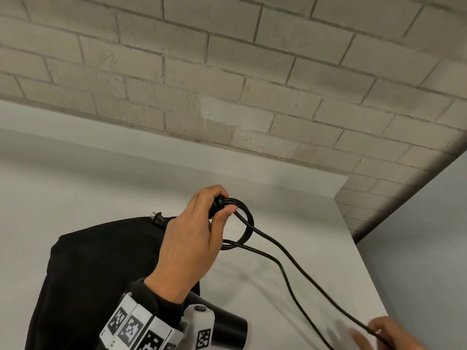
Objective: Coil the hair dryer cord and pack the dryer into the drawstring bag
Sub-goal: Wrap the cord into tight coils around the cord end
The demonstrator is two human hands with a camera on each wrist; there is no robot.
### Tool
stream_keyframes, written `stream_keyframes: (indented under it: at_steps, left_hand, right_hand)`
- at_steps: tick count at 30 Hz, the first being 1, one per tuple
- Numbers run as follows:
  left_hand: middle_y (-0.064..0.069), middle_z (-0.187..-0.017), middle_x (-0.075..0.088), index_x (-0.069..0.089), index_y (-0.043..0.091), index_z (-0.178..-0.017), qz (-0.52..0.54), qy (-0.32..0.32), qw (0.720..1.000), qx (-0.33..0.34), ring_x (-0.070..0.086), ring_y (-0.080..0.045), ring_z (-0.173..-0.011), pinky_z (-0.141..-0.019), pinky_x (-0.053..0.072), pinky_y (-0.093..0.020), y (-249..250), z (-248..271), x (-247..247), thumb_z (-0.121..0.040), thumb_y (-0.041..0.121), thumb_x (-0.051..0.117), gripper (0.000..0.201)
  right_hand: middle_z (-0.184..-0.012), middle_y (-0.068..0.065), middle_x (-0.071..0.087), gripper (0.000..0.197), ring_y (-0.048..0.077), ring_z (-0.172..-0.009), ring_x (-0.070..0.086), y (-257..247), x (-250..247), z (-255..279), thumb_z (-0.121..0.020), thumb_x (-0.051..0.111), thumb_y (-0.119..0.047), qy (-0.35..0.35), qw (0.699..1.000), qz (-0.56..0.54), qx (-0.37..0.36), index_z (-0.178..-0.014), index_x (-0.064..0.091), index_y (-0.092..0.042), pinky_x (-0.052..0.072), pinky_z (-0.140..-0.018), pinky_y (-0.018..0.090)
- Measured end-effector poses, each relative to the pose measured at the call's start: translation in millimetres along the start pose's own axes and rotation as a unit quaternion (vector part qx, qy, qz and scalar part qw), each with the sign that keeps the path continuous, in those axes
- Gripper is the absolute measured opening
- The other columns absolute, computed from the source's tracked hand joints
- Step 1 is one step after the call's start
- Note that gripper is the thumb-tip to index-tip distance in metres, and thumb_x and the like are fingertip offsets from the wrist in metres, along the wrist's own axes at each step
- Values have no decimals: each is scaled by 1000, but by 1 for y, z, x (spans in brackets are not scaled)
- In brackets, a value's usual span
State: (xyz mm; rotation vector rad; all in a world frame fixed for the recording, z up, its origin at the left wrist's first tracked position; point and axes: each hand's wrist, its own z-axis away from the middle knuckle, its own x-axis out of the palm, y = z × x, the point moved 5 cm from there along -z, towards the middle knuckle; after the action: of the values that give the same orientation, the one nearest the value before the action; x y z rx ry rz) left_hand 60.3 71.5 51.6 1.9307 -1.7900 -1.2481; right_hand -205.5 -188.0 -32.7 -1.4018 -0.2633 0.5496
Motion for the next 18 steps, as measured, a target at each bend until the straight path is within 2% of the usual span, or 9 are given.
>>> stream_keyframes:
  at_steps: [1, 2, 3, 5, 7, 9, 12, 15, 18]
  left_hand:
    - [18, -90, 52, 47, 31, -112, 1, 0, 1000, -1, 56, -7, -77, -54, 51, -30, 0, 0, 0, -97, 51, 37, 27]
    - [18, -90, 52, 47, 31, -112, 1, -1, 1000, -1, 55, -8, -77, -54, 51, -30, 0, 0, 0, -97, 51, 37, 27]
    - [17, -90, 52, 47, 30, -112, -1, -3, 1000, 0, 55, -9, -76, -54, 51, -31, 1, 0, 0, -97, 51, 37, 28]
    - [18, -91, 51, 48, 29, -112, -10, -10, 1000, 2, 54, -11, -74, -54, 50, -33, 3, 0, 1, -98, 51, 37, 29]
    - [19, -92, 50, 49, 29, -112, -16, -15, 1000, 4, 54, -11, -74, -53, 50, -33, 4, 1, 2, -98, 52, 36, 29]
    - [20, -91, 50, 48, 29, -112, -15, -17, 1000, 5, 54, -11, -74, -53, 50, -33, 5, 1, 3, -98, 52, 36, 30]
    - [19, -90, 51, 48, 29, -112, -11, -18, 1000, 6, 53, -13, -73, -54, 50, -35, 5, 1, 3, -98, 52, 36, 29]
    - [19, -90, 51, 48, 29, -112, -7, -24, 1000, 7, 54, -11, -73, -55, 50, -34, 6, 2, 3, -98, 52, 36, 29]
    - [20, -89, 50, 49, 28, -112, -9, -24, 1000, 8, 54, -7, -74, -53, 48, -28, 6, 3, 2, -98, 51, 37, 29]
  right_hand:
    - [-70, 14, 47, 53, 11, -58, 54, 3, 1, 11, -44, 73, -30, -32, 987, 154, -16, -81, 63, 6, 46, -53, 11]
    - [-77, 10, 48, 68, 17, -67, 54, 14, 5, 19, -41, 82, -23, -51, 983, 176, 13, -100, 63, 6, 52, -61, 24]
    - [-84, 5, 51, 89, 19, -75, 53, 20, 15, 21, -34, 89, -30, -93, 973, 211, -5, -112, 61, 2, 51, -72, 31]
    - [-106, 1, 55, 120, 21, -100, 53, 9, 43, 15, -23, 83, -69, -26, 948, 296, -115, -124, 56, -10, 45, -90, 35]
    - [-120, 3, 52, 106, 20, -114, 48, -13, 77, 41, -43, 71, -78, -7, 911, 328, -248, -124, 57, -11, 36, -100, 27]
    - [-115, 6, 58, 69, 21, -108, 53, -45, 103, 62, -64, 70, -59, 31, 892, 277, -357, -111, 65, -9, 37, -98, 20]
    - [-100, 3, 64, 24, 17, -92, 60, -76, 146, 80, -78, 69, -28, 4, 845, 201, -496, -94, 72, -10, 47, -80, 22]
    - [-105, -3, 64, 24, 14, -95, 56, -80, 179, 78, -86, 66, -27, -49, 825, 248, -505, -105, 68, -13, 44, -84, 21]
    - [-97, -13, 64, 21, 11, -88, 54, -79, 193, 69, -90, 61, -35, -63, 833, 292, -467, -104, 63, -20, 46, -77, 23]
